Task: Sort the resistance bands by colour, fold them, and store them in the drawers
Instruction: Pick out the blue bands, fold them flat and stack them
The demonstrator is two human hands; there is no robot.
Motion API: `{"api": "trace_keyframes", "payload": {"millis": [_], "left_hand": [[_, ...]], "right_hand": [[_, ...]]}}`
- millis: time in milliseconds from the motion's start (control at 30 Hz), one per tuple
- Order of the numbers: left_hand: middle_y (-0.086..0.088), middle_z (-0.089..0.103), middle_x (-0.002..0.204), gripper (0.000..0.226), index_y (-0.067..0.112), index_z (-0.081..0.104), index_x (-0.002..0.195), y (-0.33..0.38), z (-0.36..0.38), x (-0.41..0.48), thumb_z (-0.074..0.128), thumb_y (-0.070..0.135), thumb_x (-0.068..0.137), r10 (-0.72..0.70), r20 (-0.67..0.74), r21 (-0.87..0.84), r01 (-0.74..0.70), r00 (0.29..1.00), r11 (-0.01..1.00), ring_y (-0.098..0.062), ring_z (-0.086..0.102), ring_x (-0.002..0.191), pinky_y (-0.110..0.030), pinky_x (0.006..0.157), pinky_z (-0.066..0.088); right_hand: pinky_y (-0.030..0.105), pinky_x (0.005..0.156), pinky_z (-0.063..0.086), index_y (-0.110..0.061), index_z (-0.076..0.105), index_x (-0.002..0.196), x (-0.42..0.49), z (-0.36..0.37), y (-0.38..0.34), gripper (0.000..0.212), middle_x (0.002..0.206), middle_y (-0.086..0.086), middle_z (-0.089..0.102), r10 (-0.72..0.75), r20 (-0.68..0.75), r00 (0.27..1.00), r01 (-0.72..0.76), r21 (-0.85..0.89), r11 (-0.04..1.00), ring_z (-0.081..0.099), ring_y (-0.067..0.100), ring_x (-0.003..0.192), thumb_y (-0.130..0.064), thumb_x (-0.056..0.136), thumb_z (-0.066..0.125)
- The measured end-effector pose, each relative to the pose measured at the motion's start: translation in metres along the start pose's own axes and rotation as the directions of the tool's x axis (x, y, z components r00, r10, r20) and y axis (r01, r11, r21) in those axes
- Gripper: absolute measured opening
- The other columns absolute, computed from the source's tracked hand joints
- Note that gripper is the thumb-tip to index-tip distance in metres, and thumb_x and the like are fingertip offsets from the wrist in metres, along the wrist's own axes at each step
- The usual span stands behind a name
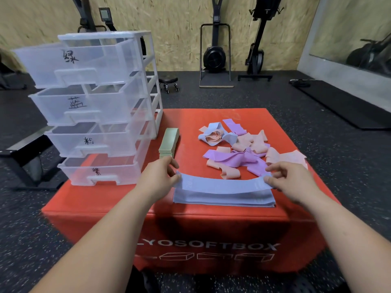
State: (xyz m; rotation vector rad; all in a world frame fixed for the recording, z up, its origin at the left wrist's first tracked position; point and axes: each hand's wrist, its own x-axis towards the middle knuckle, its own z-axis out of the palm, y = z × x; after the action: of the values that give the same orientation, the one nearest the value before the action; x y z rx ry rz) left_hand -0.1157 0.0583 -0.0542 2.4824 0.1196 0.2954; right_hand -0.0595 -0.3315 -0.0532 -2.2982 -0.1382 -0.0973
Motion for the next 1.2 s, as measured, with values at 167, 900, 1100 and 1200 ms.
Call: {"api": "trace_keyframes", "payload": {"millis": [167, 900, 1100, 1200], "left_hand": [[0.013, 0.068, 0.079, 0.018, 0.033, 0.065, 0.098, 0.006, 0.003, -0.007, 0.077, 0.027, 0.087, 0.028, 0.03, 0.092, -0.031, 0.999, 0.995, -0.007, 0.061, 0.077, -0.033, 0.07, 0.052], [0.003, 0.05, 0.112, 0.043, 0.034, 0.059, 0.124, 0.0, 0.016, -0.003, 0.078, 0.043, 0.087, -0.023, 0.211, 0.32, -0.047, 0.977, 0.946, -0.021, 0.063, 0.1, -0.043, 0.09, 0.057], [0.011, 0.055, 0.14, 0.082, 0.035, 0.052, 0.148, -0.002, 0.01, -0.01, 0.089, 0.048, 0.076, 0.129, 0.39, 0.246, -0.238, 0.912, 0.94, -0.014, 0.05, 0.129, -0.036, 0.109, 0.046], [0.012, 0.06, 0.139, 0.082, 0.038, 0.05, 0.149, -0.002, 0.015, -0.013, 0.088, 0.044, 0.076, 0.144, 0.407, 0.248, -0.261, 0.902, 0.933, -0.015, 0.054, 0.129, -0.036, 0.108, 0.047]], "right_hand": [[0.029, 0.072, 0.046, -0.028, 0.075, 0.094, -0.008, 0.005, 0.009, 0.022, 0.079, -0.005, 0.073, -0.027, -0.013, 1.0, 0.025, -0.126, 0.992, 0.068, 0.013, 0.076, -0.018, 0.079, 0.088], [0.035, 0.088, 0.052, -0.038, 0.071, 0.108, -0.009, 0.01, 0.024, 0.029, 0.11, -0.011, 0.066, -0.123, 0.069, 0.99, 0.138, -0.277, 0.951, 0.064, 0.007, 0.091, -0.034, 0.083, 0.084], [0.029, 0.111, 0.04, -0.041, 0.061, 0.133, -0.012, 0.007, 0.025, 0.064, 0.135, -0.023, 0.06, -0.215, 0.336, 0.917, 0.338, -0.366, 0.867, 0.052, 0.003, 0.128, -0.052, 0.076, 0.086], [0.026, 0.109, 0.038, -0.038, 0.056, 0.143, -0.012, 0.013, 0.029, 0.072, 0.138, -0.019, 0.061, -0.22, 0.382, 0.897, 0.377, -0.405, 0.833, 0.053, 0.009, 0.129, -0.047, 0.078, 0.086]]}}
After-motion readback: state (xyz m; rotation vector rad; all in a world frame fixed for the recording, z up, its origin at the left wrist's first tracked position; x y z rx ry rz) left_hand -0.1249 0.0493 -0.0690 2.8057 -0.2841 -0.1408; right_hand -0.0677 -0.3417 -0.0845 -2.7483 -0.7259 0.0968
